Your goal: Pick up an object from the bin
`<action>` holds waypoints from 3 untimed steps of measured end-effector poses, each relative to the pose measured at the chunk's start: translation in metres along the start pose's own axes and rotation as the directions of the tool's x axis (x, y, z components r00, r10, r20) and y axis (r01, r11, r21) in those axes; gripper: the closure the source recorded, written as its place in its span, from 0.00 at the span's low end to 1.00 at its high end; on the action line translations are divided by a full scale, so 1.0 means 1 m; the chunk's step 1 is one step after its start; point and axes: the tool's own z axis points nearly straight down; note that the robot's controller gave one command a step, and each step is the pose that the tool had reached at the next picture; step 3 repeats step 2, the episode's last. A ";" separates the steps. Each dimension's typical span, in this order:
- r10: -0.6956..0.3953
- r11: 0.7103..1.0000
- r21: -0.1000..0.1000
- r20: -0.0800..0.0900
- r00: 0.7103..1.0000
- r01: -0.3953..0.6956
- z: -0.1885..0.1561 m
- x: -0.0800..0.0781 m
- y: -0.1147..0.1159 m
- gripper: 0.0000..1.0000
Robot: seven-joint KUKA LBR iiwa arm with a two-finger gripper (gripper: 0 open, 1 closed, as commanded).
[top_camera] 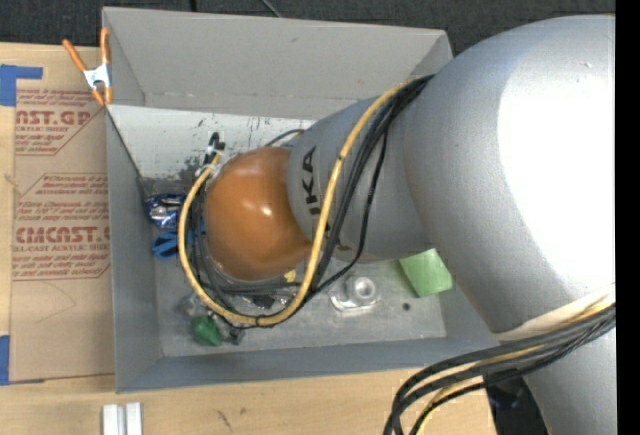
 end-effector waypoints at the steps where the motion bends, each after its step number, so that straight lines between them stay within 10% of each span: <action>1: 0.001 1.000 0.008 0.011 1.000 -0.001 -0.124 -0.038 -0.058 1.00; 2: -0.153 0.988 0.007 0.008 0.988 0.153 -0.197 -0.047 -0.060 1.00; 3: -0.153 0.988 0.007 0.008 0.988 0.153 -0.197 -0.047 -0.060 1.00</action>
Offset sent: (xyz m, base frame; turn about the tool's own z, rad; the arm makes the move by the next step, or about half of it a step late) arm 0.0659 -0.0057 0.1188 -0.0018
